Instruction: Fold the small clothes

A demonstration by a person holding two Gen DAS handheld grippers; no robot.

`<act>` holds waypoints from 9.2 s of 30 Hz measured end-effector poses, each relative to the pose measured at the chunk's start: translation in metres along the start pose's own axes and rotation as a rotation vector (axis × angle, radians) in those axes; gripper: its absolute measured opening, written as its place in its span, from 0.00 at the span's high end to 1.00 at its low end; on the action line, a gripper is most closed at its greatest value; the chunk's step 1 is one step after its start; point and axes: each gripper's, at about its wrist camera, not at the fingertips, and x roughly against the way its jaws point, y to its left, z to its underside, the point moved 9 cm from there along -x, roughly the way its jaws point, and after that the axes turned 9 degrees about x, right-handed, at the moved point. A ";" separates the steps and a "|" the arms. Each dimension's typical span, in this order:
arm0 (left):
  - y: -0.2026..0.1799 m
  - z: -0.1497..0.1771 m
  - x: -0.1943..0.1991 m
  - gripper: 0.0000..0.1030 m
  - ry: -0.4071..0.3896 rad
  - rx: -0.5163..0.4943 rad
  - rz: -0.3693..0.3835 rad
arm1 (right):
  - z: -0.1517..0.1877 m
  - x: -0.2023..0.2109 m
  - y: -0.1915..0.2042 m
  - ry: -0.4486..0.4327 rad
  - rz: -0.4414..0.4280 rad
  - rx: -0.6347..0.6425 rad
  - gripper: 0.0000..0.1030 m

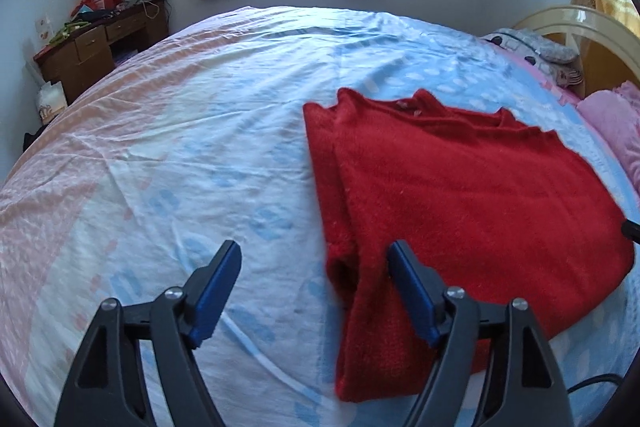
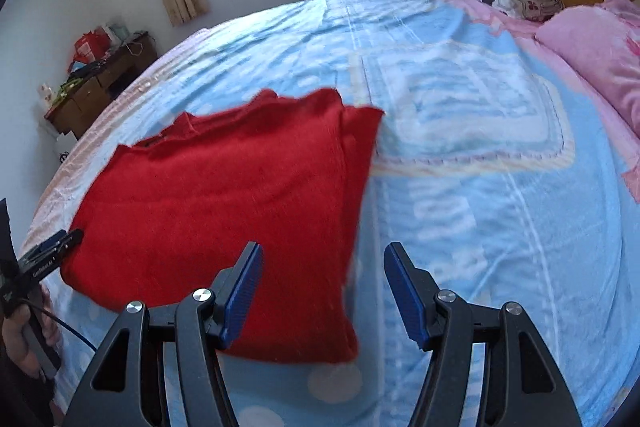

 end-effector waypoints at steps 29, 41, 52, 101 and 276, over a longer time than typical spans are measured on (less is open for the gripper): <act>0.012 0.019 -0.005 0.02 0.029 0.053 -0.012 | 0.033 -0.013 0.033 -0.023 0.064 0.104 0.39; 0.010 0.021 -0.008 0.00 0.049 0.050 -0.001 | 0.035 -0.013 0.035 -0.076 0.129 0.133 0.39; 0.011 0.023 -0.001 0.00 0.040 0.029 0.018 | 0.041 -0.001 0.041 -0.105 0.185 0.163 0.39; 0.044 -0.037 -0.027 0.00 0.073 0.089 0.261 | 0.040 -0.017 0.315 -0.258 0.107 0.843 0.38; -0.175 0.008 -0.002 0.00 0.100 -0.048 0.562 | -0.018 0.002 0.012 -0.120 -0.129 0.024 0.81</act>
